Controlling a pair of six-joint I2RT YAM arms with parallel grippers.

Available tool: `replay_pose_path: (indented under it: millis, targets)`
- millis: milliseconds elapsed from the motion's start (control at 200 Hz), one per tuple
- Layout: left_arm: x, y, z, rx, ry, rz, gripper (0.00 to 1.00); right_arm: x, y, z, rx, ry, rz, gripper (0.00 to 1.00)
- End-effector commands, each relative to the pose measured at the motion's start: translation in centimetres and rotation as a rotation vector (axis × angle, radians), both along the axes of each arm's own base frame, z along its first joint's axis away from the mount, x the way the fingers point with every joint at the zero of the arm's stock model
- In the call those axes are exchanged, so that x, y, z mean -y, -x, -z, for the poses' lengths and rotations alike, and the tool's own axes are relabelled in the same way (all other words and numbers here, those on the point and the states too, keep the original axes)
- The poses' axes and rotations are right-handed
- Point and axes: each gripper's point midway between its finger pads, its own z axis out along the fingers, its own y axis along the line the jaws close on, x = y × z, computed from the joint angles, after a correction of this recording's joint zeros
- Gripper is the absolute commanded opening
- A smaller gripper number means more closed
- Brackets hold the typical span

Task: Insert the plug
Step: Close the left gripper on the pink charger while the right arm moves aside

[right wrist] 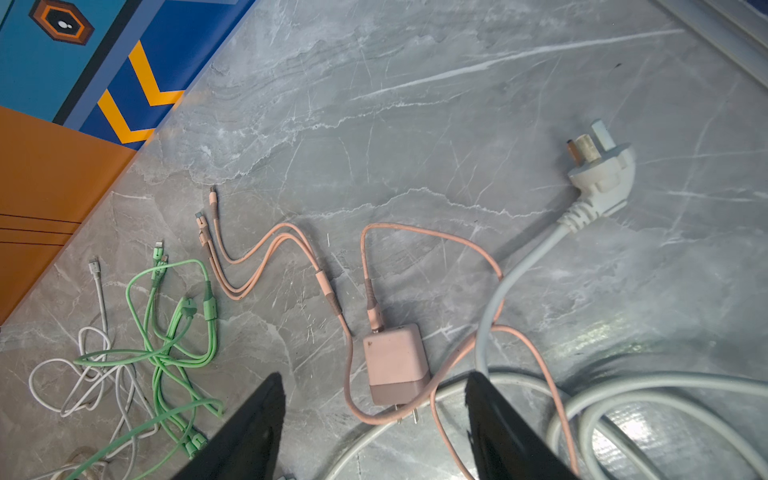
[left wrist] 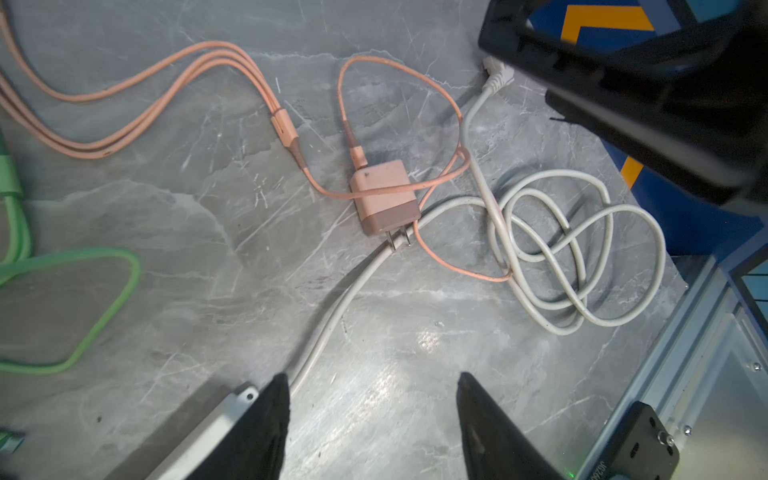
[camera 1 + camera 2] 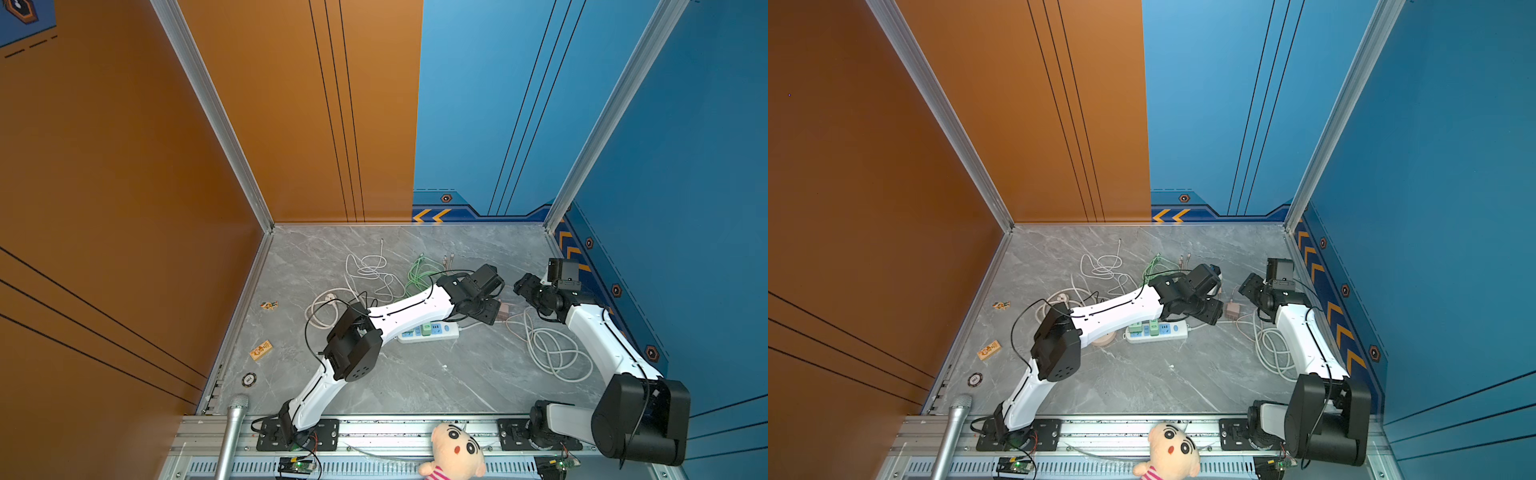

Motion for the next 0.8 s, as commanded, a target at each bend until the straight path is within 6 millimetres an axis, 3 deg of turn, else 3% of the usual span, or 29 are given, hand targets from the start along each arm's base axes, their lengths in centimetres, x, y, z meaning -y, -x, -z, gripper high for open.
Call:
replay_pose_path:
  millis: [0, 245, 791]
  targets:
    - [2.1, 0.7, 0.8, -0.057, 0.035, 0.002, 0.67, -0.3, -0.3, -0.9, 0.033, -0.020, -0.006, 0.70]
    - [4.9, 0.4, 3.2, -0.112, 0.071, -0.016, 0.68, -0.4, -0.7, -1.4, 0.059, -0.042, 0.003, 0.69]
    - [6.4, -1.9, 6.8, -0.100, 0.068, -0.127, 0.69, -0.8, -1.0, -2.1, 0.102, -0.078, 0.009, 0.68]
